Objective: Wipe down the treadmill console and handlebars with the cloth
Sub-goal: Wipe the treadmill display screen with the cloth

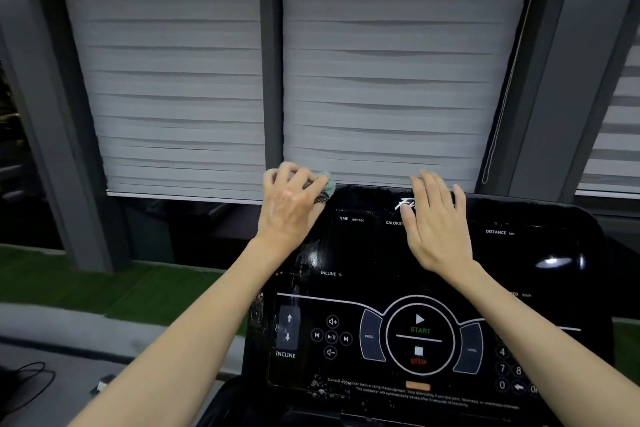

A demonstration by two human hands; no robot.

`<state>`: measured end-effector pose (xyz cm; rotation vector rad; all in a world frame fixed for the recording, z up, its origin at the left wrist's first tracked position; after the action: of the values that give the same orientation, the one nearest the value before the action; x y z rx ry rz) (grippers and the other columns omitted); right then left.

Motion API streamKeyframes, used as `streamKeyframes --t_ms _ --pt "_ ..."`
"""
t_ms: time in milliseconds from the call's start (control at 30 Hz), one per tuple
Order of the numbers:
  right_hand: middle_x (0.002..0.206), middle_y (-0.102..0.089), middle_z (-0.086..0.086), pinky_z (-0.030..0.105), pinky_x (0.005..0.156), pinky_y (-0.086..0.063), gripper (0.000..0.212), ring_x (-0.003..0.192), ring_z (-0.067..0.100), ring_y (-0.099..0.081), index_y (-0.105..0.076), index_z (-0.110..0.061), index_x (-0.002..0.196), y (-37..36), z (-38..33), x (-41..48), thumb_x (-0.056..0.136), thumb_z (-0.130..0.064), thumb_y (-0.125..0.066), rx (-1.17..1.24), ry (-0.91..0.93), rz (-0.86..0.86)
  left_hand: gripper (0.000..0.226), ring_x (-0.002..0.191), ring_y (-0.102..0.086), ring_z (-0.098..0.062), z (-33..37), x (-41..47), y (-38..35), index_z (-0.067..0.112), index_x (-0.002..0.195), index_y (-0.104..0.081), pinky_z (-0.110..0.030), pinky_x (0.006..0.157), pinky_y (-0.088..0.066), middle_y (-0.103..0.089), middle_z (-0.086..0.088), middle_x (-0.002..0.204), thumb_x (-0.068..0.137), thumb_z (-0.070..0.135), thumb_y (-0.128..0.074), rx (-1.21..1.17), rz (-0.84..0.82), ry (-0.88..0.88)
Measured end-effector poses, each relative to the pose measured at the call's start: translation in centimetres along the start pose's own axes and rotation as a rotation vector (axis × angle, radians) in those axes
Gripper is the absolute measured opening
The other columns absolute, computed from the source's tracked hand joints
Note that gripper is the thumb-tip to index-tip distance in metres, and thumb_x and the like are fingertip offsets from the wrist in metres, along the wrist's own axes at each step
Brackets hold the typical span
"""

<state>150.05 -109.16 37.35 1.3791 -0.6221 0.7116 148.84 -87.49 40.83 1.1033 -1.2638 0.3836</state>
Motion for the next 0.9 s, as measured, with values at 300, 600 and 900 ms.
streamKeyframes --t_ms 300,600,900 --pt "0.144 -0.041 0.014 0.049 0.111 -0.019 0.05 0.134 0.03 -0.035 -0.04 -0.006 0.135 0.2 -0.1 0.1 0.098 -0.037 -0.026 0.016 0.01 0.033 0.038 0.1 -0.058 -0.026 1.8 -4.3 -1.4 0.005 0.114 -0.068 -0.037 0.07 -0.06 -0.064 -0.008 0.111 0.08 -0.007 -0.058 -0.135 -0.095 -0.1" --pt "0.136 -0.045 0.016 0.048 0.107 -0.02 0.049 0.127 0.032 -0.038 -0.044 -0.001 0.128 1.2 -0.5 0.0 0.098 -0.035 -0.024 0.009 0.025 0.066 0.049 0.103 -0.052 -0.018 3.6 -14.8 -2.1 0.012 0.117 -0.064 -0.029 0.062 -0.06 -0.054 0.001 0.114 0.074 -0.008 -0.074 -0.218 -0.209 -0.083" --pt "0.129 -0.048 0.013 0.048 0.106 -0.022 0.044 0.122 0.031 -0.041 -0.045 -0.003 0.124 1.3 -0.5 -0.1 0.097 -0.034 -0.027 -0.006 0.02 0.051 0.048 0.108 -0.05 -0.021 1.4 -9.3 -1.2 0.005 0.114 -0.064 -0.035 0.05 -0.057 -0.046 -0.001 0.118 0.073 -0.017 -0.07 -0.197 -0.165 -0.089"
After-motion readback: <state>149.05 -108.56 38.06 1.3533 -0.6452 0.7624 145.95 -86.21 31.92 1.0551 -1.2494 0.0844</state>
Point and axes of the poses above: each hand's wrist, its own x-axis towards the middle knuckle, its own y-axis out of the back of the hand, z = x × y, the point moved 10 cm from there along x, towards the middle knuckle
